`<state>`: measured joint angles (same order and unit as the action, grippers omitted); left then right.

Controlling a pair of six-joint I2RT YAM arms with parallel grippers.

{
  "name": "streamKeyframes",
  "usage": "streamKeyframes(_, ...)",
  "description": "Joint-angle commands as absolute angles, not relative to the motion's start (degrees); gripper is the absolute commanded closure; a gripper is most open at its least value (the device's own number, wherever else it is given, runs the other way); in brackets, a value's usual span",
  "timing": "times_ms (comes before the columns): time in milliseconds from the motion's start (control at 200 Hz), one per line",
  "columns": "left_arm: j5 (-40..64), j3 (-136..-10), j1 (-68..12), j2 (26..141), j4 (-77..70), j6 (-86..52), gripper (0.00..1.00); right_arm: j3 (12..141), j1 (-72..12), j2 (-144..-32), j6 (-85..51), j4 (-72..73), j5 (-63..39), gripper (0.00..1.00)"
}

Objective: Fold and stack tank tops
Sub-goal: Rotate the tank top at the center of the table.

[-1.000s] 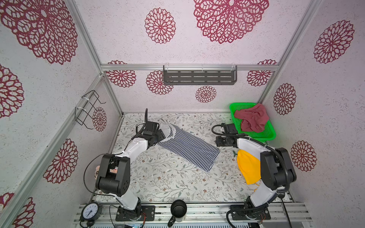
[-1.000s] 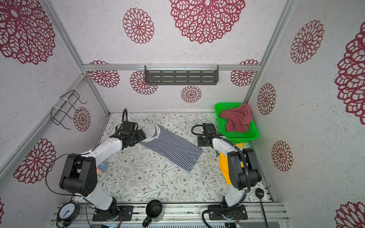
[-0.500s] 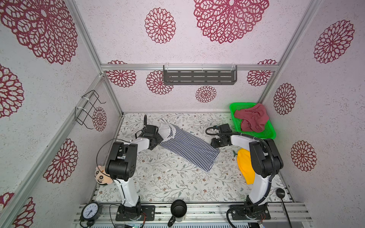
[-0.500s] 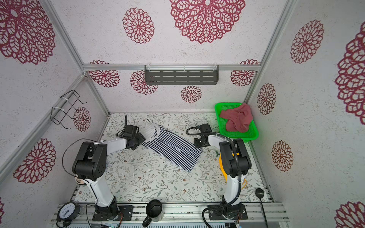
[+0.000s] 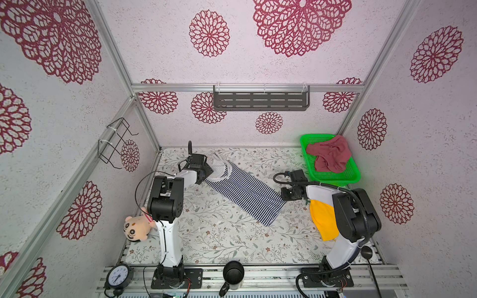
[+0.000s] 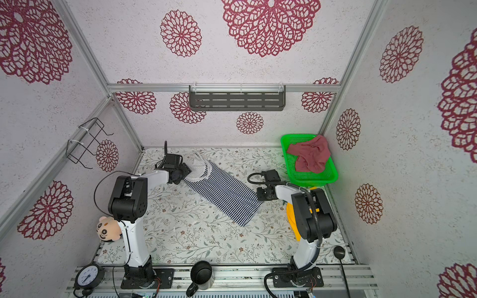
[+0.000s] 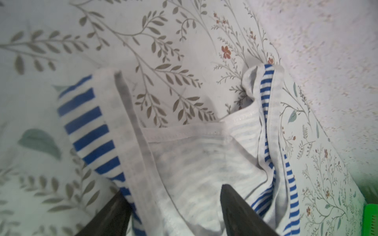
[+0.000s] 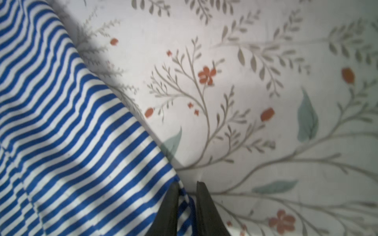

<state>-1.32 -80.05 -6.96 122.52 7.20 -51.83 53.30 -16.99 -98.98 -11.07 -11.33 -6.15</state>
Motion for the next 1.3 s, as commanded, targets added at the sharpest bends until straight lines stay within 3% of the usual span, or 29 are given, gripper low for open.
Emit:
streamKeyframes(0, 1.92, -81.65, -7.10, 127.48, 12.02, -51.26, 0.28, 46.98, -19.21, -94.77, -17.96, -16.53, -4.48, 0.81)
streamKeyframes(210, 4.26, -89.12, -10.10, 132.83, 14.63, -49.77, 0.28, 36.94, -26.52, -86.57, -28.65, -14.03, -6.28, 0.84)
streamKeyframes(430, 5.76, -94.38, -13.33, 136.48, 15.30, -47.51, 0.26, 33.79, -33.88, -78.29, -36.22, -15.97, -5.33, 0.80)
streamKeyframes(565, 5.65, -95.27, -13.29, 135.31, 14.68, -45.24, 0.19, 36.83, -34.20, -75.71, -35.19, -20.35, -2.55, 0.66)
streamKeyframes(681, 4.44, -94.57, -12.58, 131.29, 15.24, -42.59, 0.09, 40.37, -33.70, -76.00, -32.71, -23.73, 0.74, 0.47)
streamKeyframes(771, 2.67, -94.36, -12.48, 128.14, 19.41, -41.10, 0.08, 42.08, -32.56, -77.38, -30.89, -23.11, 0.23, 0.44)
streamKeyframes(1051, 3.44, -89.53, -11.68, 129.31, 18.89, -44.77, 0.16, 42.78, -32.38, -83.80, -28.81, -16.44, -5.27, 0.60)
streamKeyframes(1296, 6.52, -96.22, -13.15, 136.26, 19.20, -46.78, 0.22, 37.15, -33.76, -83.53, -32.07, -12.49, -6.52, 0.73)
